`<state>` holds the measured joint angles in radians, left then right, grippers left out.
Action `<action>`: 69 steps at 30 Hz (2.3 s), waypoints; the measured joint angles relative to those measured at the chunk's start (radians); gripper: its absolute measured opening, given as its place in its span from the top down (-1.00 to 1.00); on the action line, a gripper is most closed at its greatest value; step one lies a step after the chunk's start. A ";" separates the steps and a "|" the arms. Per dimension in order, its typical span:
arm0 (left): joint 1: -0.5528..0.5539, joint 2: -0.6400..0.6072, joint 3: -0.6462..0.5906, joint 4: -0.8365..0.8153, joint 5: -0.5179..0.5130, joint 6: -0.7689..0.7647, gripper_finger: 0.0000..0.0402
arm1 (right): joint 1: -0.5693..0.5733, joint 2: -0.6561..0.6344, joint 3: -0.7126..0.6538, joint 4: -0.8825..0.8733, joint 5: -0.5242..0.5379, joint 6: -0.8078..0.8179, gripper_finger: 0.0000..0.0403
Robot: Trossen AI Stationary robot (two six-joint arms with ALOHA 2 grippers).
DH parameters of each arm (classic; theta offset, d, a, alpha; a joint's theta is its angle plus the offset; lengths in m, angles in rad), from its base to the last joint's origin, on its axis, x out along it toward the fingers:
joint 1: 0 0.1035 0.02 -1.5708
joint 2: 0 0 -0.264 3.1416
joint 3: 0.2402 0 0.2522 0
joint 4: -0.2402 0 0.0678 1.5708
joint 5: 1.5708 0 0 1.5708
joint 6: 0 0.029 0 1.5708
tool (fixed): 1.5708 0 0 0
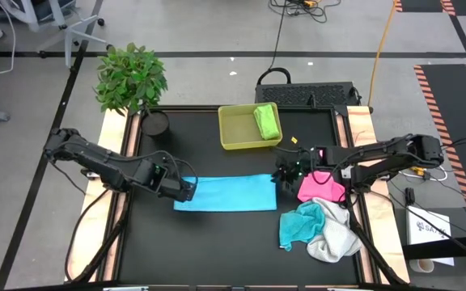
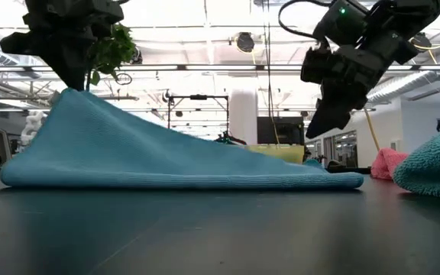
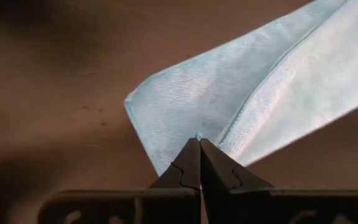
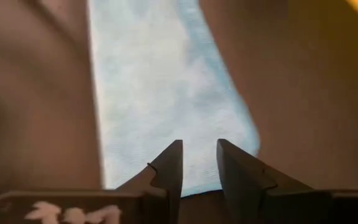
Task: Fold microfiber towels
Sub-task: Fold the left blue microfiber cloth
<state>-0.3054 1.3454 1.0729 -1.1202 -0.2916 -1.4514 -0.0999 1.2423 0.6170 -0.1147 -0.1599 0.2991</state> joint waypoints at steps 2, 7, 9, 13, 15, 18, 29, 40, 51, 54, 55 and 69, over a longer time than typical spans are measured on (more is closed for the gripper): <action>0.013 0.013 0.000 -0.002 0.000 0.003 1.00 | 0.019 0.000 0.000 -0.003 -0.002 0.010 0.60; 0.039 0.053 -0.022 -0.004 0.042 0.021 1.00 | 0.049 0.005 0.000 -0.002 0.001 0.021 0.63; 0.048 0.070 -0.033 -0.006 0.051 0.036 0.98 | 0.050 0.005 0.000 0.008 0.001 0.031 0.64; 0.077 0.099 -0.060 -0.004 0.039 0.089 0.86 | 0.050 0.005 0.000 0.026 0.002 0.051 0.64; 0.097 0.115 -0.065 0.004 0.009 0.128 0.77 | 0.050 0.005 0.000 0.031 0.002 0.056 0.64; 0.130 0.120 -0.083 0.018 -0.003 0.179 0.63 | 0.050 0.005 0.000 0.032 0.001 0.060 0.64; 0.109 0.124 -0.085 0.063 0.063 0.362 0.27 | 0.091 0.001 0.000 0.035 -0.056 0.101 0.64; -0.146 0.164 -0.084 0.142 0.047 0.499 0.27 | 0.287 0.001 0.144 -0.195 0.001 0.048 0.64; -0.235 0.325 -0.084 0.167 0.072 0.683 0.27 | 0.352 0.063 0.158 -0.225 0.029 -0.025 0.48; -0.241 0.347 -0.084 0.180 0.054 0.715 0.27 | 0.374 0.127 0.158 -0.226 0.029 -0.041 0.43; -0.241 0.351 -0.084 0.182 0.049 0.723 0.27 | 0.379 0.147 0.158 -0.227 0.029 -0.047 0.42; -0.240 0.354 -0.084 0.183 0.010 0.792 0.27 | 0.387 0.207 0.161 -0.188 0.033 -0.094 0.40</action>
<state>-0.5449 1.6989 0.9890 -0.9375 -0.2818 -0.6590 0.2874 1.4496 0.7776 -0.3029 -0.1274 0.2049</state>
